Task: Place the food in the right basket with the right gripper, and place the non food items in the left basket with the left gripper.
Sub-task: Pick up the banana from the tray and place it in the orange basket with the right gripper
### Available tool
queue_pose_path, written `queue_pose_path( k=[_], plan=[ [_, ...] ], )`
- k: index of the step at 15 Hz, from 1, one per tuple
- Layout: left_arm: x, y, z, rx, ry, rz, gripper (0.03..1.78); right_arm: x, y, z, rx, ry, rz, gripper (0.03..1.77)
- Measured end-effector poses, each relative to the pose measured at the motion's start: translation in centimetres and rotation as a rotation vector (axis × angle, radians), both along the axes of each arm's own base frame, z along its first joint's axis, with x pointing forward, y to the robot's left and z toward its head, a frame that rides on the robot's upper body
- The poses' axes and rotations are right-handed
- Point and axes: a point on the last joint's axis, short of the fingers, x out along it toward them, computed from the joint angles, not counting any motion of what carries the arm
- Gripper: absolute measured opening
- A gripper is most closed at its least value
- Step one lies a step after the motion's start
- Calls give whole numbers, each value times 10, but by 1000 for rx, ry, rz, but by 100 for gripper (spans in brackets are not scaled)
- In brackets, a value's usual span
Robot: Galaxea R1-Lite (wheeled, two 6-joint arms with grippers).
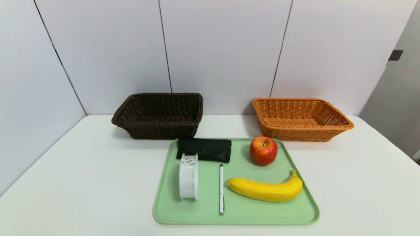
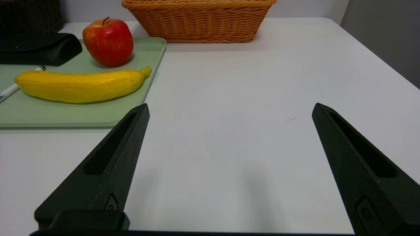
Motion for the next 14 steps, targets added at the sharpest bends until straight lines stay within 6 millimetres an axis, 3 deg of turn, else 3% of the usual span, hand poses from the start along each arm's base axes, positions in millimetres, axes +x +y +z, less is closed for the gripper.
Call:
queue_pose_path(
  k=[7,11,14],
  plan=[
    [-1,0,2,5,-5,0,169,0,0,1,-10,-8,3,171],
    [-13,-1,42,11,-54,-41,169,-14,1,43,-20,-108,44,171],
    [-8,-2,91,17,-85,-79,169,-18,2,86,-30,-127,112,171]
  ],
)
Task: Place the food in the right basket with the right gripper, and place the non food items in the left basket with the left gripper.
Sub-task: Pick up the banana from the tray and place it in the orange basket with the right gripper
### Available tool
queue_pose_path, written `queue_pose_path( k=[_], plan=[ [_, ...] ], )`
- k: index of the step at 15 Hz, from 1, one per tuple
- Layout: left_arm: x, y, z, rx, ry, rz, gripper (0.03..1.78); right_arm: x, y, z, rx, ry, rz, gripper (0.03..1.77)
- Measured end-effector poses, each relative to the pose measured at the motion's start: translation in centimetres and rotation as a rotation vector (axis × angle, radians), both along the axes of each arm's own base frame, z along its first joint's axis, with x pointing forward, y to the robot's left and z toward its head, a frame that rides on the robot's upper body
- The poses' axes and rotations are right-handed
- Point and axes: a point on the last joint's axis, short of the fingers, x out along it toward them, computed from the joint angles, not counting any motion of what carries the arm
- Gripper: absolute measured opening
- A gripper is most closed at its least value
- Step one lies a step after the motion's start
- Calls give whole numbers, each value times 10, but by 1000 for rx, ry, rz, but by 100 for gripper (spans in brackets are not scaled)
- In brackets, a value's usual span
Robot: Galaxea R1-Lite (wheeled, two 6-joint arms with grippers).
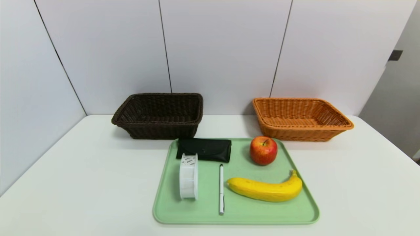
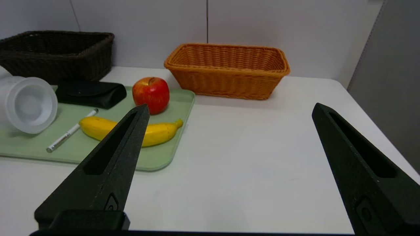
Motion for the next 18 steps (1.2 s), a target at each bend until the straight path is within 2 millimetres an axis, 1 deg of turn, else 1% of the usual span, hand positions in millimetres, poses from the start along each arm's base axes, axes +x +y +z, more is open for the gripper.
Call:
queue_pose_path(
  k=[2,4,6,7,8,10,12,13,15,16,18],
  plan=[
    [17,0,37,18,-9,-11,169,10,0,31,-5,9,48,171],
    [42,0,70,42,-13,-15,169,29,1,61,-9,17,98,171],
    [72,1,100,54,-18,-17,169,54,3,85,-12,46,146,171],
    [87,1,112,57,-15,-18,169,71,5,95,-14,72,167,171],
    [104,1,119,59,4,-19,169,88,6,103,-15,94,181,171],
    [136,1,124,59,50,-21,169,126,9,113,-15,130,196,171],
    [166,2,123,55,101,-26,169,161,11,117,-21,157,202,171],
    [179,2,122,52,127,-34,169,178,12,115,-33,183,206,171],
    [201,1,116,29,177,-88,169,200,15,107,-68,256,218,171],
    [208,0,114,9,196,-119,169,207,16,104,-80,299,232,171],
    [219,0,111,0,224,-142,169,215,17,104,-111,354,276,171]
  ],
)
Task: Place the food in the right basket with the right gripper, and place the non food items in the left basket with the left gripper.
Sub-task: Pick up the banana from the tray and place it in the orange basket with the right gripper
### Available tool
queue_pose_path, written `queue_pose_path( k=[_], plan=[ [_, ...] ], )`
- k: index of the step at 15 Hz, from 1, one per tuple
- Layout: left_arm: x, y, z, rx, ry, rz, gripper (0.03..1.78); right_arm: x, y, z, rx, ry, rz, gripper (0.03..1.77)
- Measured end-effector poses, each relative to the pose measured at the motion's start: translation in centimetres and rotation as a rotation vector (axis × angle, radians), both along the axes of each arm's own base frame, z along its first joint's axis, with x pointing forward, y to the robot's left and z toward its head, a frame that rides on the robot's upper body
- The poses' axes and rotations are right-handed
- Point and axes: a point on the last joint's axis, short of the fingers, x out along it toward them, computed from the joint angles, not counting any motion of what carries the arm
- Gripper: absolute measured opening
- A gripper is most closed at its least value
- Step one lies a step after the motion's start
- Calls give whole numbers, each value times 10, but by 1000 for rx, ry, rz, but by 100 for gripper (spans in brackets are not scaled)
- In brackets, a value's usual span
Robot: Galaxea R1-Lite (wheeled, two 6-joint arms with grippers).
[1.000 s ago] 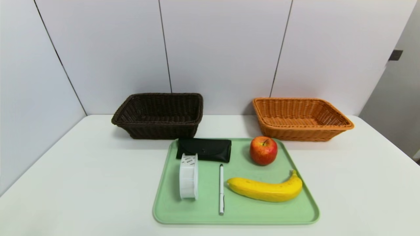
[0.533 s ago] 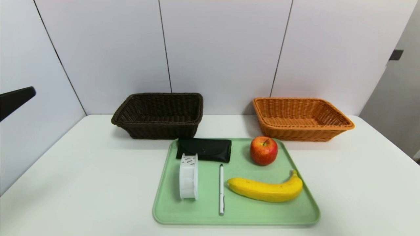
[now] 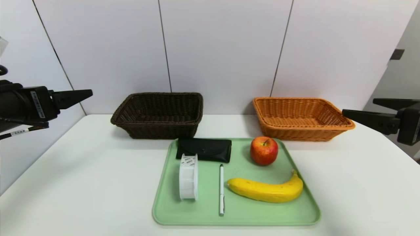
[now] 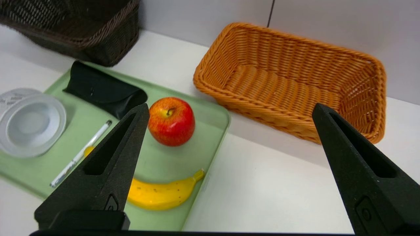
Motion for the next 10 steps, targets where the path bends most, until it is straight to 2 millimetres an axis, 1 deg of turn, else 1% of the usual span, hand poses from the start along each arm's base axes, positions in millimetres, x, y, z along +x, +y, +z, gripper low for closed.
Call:
queue_pose_path(
  k=[3,6,8,10],
  plan=[
    [9,0,0,5,13,2,169,16,2,12,-23,5,70,171],
    [14,0,-3,6,29,2,169,40,6,24,-81,15,162,171],
    [16,0,-4,8,35,2,169,53,12,33,-164,70,256,171],
    [17,0,-5,15,40,0,169,60,22,40,-258,163,367,171]
  ],
)
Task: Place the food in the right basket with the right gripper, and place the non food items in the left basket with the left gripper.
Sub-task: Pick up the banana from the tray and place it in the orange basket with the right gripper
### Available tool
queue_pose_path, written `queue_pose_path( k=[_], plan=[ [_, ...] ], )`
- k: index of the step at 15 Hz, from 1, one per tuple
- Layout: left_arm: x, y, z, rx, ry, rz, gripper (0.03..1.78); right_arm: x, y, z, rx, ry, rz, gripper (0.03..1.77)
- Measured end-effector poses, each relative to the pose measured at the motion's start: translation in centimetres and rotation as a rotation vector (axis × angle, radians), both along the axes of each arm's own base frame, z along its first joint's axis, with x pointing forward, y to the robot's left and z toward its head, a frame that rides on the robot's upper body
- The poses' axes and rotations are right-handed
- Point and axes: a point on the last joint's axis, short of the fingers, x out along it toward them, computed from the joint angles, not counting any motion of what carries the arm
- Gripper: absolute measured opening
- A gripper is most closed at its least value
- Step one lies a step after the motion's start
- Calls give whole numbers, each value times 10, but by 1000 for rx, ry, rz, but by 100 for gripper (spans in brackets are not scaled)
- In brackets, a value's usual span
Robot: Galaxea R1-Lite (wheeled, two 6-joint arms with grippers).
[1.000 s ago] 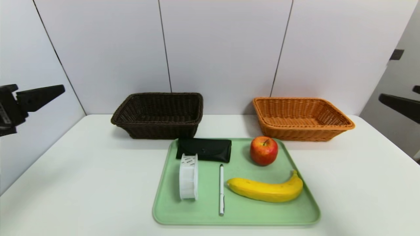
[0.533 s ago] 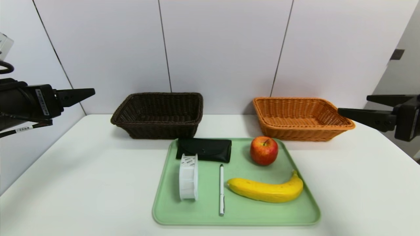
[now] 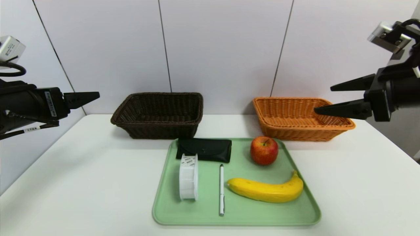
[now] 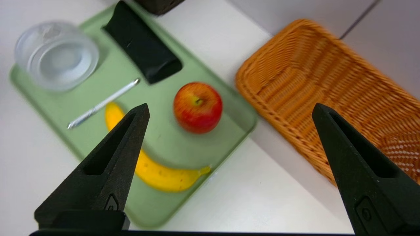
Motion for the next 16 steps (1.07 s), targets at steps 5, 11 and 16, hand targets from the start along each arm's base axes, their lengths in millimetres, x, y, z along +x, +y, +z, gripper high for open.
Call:
queue_pose_path(
  k=[5,11,16],
  plan=[
    [0,-4,-1,57,-6,-27,169,2,41,-10,-278,275,217,171],
    [0,-7,-2,95,-13,-54,169,13,86,-36,-457,397,337,171],
    [1,-10,-1,95,-14,-66,169,23,111,-62,-543,453,398,171]
  ],
)
